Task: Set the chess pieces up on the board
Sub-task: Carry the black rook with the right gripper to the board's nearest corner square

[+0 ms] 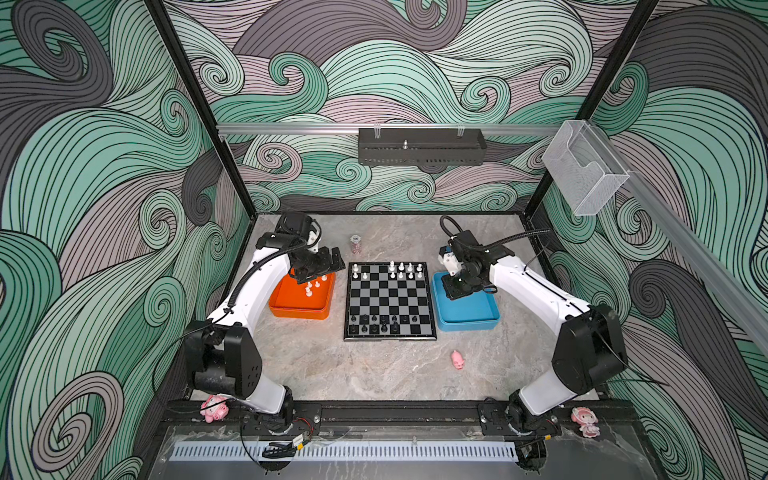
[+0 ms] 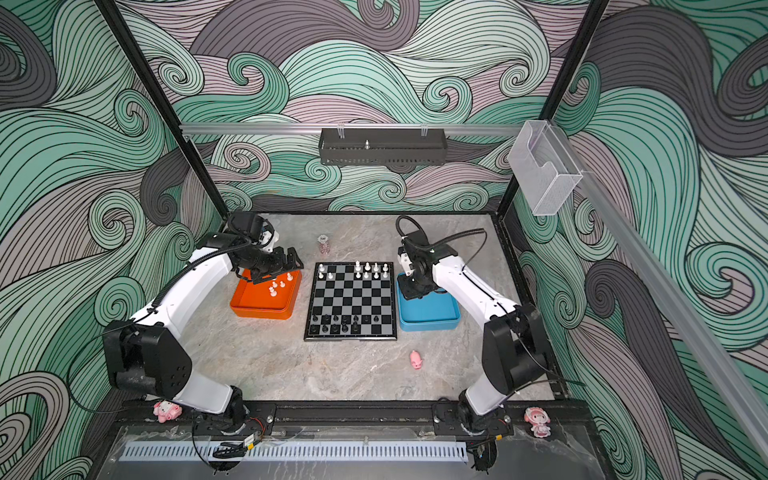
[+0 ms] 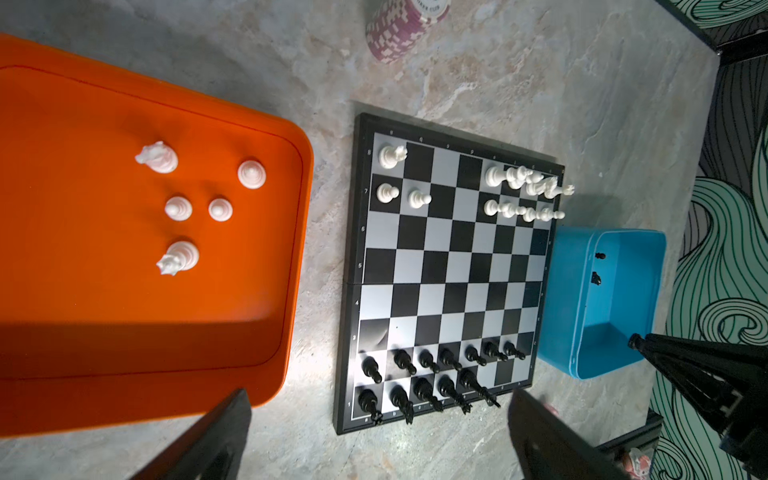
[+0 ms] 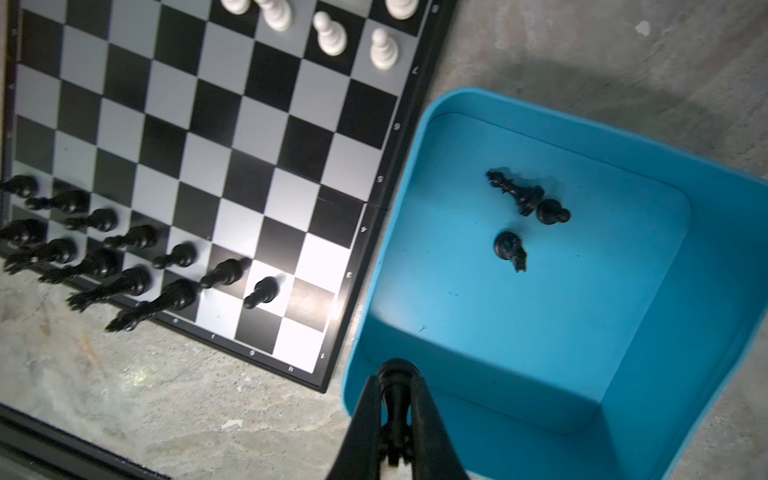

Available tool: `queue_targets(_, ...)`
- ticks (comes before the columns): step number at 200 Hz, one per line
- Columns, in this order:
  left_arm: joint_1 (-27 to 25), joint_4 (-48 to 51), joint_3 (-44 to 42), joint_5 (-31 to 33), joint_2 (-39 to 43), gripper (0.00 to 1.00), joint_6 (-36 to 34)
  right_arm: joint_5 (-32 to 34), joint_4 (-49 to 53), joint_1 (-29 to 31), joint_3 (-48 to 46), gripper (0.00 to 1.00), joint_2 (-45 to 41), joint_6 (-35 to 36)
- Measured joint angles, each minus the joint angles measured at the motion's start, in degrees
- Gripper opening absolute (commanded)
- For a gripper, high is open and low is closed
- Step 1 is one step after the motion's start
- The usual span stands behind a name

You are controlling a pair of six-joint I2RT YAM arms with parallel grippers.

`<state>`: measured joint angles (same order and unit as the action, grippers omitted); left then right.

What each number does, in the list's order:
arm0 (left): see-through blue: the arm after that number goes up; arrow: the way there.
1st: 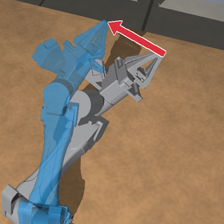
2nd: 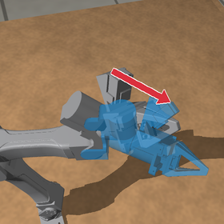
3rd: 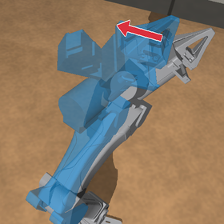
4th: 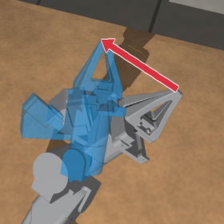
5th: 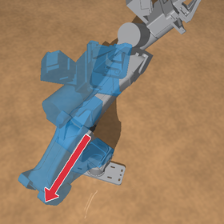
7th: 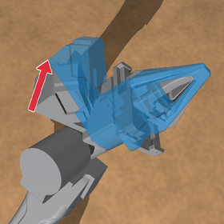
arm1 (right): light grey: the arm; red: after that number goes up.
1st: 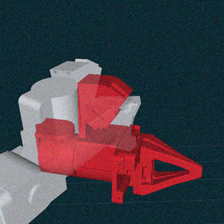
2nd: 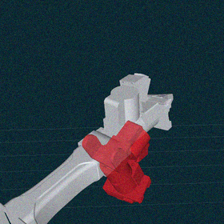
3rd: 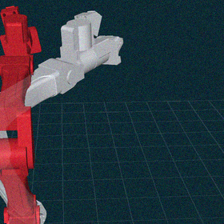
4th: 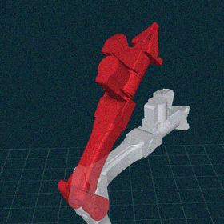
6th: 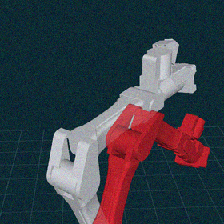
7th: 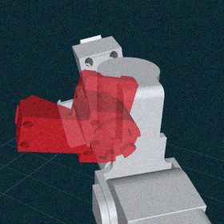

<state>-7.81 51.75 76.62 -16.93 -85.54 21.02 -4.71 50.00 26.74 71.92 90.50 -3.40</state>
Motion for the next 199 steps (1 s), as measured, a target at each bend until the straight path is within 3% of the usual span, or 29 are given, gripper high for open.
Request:
queue_targets(95, 0.31, 0.15, -1.95, -0.2, 2.75, 0.99, 0.02, -0.5, -4.37, 13.49, -9.07, 0.14, -1.42, -7.61)
queue_targets(199, 0.31, 0.15, -3.72, -0.46, 5.11, 0.98, 0.0, 1.01, -9.84, 14.84, -10.58, 0.15, 4.15, -10.19)
